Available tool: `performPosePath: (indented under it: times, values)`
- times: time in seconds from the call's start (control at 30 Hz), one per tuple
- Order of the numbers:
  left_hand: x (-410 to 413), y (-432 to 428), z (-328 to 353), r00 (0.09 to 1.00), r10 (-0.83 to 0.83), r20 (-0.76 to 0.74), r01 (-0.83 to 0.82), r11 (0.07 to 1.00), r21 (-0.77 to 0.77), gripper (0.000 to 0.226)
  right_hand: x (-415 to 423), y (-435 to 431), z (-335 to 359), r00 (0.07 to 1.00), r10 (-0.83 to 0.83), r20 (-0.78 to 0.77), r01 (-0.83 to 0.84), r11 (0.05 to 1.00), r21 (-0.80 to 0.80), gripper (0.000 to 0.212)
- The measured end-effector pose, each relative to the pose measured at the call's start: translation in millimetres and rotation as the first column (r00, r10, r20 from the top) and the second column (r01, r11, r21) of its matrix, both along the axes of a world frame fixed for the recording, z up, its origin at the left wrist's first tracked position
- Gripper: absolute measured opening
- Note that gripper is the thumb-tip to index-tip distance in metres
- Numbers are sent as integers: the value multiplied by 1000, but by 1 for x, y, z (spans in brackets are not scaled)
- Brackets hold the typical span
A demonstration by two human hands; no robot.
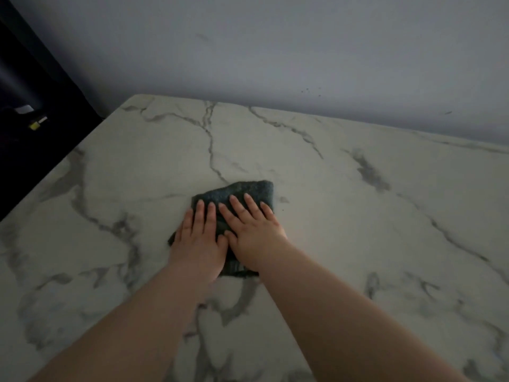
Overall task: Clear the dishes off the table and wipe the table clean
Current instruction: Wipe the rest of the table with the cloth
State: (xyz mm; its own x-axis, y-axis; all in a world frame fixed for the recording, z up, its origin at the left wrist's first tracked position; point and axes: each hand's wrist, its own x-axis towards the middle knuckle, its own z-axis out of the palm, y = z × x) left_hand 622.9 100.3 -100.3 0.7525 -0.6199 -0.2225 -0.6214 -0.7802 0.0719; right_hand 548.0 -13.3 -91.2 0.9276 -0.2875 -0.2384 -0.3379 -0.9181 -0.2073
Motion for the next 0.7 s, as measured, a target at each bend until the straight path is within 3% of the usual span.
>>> performPosePath:
  times: [0.23,0.33,0.57,0.7]
  values:
    - [-29,-135,4,985,-160,63,159,987,7,65,-36,-109,-3,974,-223,-27,221,974,-50,58]
    - [-56,-157,5,981,-182,-62,180,983,-36,62,-66,-128,-3,958,-282,-58,278,958,-64,58]
    - [-80,-96,0,929,-363,-71,348,924,-160,60,-107,-73,5,929,-348,-124,343,938,-61,62]
    - [-76,-15,-6,957,-290,-19,279,933,-227,58,-97,-2,11,949,-278,-146,277,960,-28,67]
